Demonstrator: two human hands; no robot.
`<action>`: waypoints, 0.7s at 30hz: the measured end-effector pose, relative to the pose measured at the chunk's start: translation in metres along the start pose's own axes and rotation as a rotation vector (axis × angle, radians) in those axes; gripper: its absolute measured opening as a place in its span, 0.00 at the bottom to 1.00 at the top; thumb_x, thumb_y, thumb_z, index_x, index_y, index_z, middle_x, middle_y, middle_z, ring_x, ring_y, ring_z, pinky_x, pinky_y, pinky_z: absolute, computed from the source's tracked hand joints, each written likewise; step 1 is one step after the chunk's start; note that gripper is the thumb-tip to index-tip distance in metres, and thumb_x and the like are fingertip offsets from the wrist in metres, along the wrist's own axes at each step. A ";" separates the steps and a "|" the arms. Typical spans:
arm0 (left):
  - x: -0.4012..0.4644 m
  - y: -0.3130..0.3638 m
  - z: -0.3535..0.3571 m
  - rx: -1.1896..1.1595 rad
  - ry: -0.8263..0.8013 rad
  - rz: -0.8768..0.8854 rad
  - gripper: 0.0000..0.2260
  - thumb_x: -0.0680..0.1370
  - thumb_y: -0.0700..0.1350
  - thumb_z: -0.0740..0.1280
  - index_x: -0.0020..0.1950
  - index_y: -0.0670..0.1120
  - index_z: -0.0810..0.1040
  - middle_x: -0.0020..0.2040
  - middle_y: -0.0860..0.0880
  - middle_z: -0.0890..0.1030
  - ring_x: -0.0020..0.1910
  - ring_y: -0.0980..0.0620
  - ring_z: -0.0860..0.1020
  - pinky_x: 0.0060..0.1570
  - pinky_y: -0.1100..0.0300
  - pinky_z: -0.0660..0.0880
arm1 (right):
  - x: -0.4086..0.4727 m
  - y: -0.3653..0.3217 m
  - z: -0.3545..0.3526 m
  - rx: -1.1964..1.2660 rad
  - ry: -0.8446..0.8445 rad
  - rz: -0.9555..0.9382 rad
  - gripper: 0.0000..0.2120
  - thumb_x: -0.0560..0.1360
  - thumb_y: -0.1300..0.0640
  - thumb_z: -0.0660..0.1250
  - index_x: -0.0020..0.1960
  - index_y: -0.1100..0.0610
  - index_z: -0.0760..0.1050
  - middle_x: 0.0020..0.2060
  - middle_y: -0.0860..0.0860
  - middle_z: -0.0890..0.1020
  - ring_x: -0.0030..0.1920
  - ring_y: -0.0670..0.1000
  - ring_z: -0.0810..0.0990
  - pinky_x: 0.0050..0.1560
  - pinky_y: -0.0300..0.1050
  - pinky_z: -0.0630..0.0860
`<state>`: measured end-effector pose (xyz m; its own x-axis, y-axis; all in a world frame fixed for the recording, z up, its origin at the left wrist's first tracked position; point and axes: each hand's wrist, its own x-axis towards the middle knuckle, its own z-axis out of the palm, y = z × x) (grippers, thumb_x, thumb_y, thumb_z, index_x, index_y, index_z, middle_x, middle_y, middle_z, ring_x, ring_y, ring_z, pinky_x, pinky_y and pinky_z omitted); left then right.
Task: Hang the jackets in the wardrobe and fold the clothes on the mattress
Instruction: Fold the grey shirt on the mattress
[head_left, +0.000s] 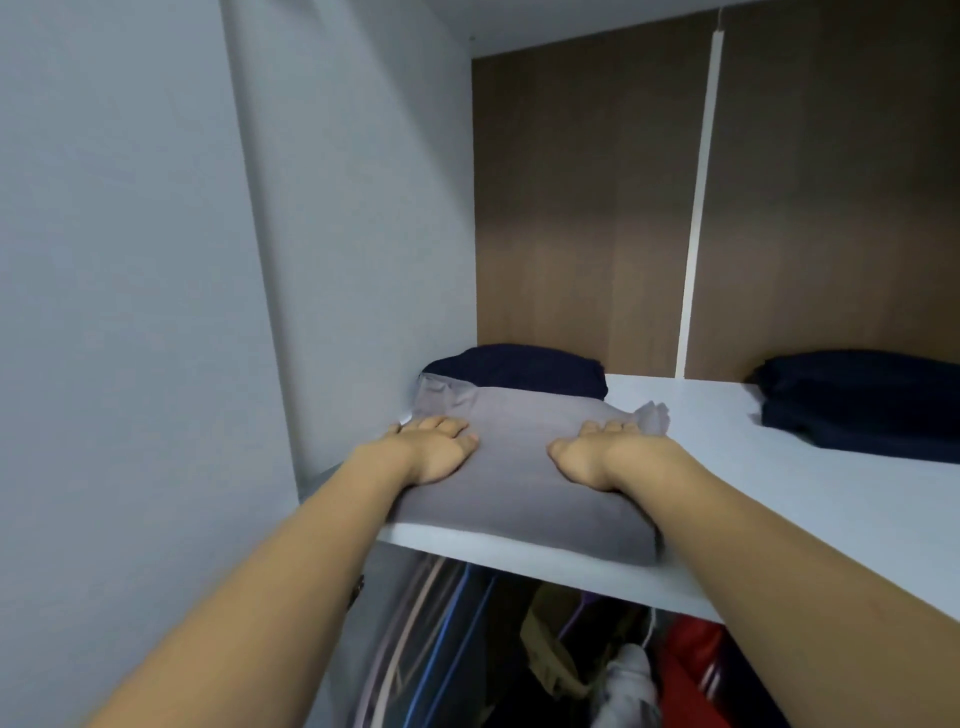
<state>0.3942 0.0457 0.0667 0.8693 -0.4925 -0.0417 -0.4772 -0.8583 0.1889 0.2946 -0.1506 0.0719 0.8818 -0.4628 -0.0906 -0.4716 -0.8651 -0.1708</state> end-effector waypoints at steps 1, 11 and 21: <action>-0.005 -0.004 -0.001 -0.001 -0.001 -0.006 0.26 0.83 0.62 0.45 0.80 0.57 0.53 0.81 0.53 0.51 0.80 0.49 0.49 0.76 0.47 0.42 | -0.002 -0.004 0.003 -0.030 0.000 -0.009 0.36 0.79 0.37 0.49 0.79 0.59 0.51 0.78 0.60 0.53 0.77 0.64 0.50 0.75 0.64 0.47; 0.006 0.005 -0.013 0.039 0.144 -0.003 0.28 0.80 0.56 0.52 0.80 0.53 0.55 0.81 0.52 0.49 0.80 0.48 0.47 0.77 0.48 0.46 | -0.008 -0.012 0.010 -0.128 0.062 0.038 0.39 0.74 0.35 0.42 0.80 0.51 0.45 0.80 0.53 0.48 0.79 0.60 0.41 0.73 0.67 0.35; 0.030 0.002 -0.008 -0.160 0.024 -0.014 0.25 0.81 0.59 0.50 0.79 0.61 0.54 0.81 0.55 0.50 0.80 0.49 0.45 0.77 0.49 0.44 | -0.007 -0.008 0.005 -0.158 0.052 -0.023 0.30 0.78 0.35 0.41 0.79 0.39 0.43 0.80 0.52 0.48 0.79 0.55 0.42 0.73 0.64 0.33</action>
<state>0.4209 0.0305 0.0737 0.8794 -0.4755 -0.0221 -0.4402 -0.8300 0.3427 0.2925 -0.1394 0.0688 0.8931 -0.4484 -0.0371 -0.4492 -0.8933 -0.0157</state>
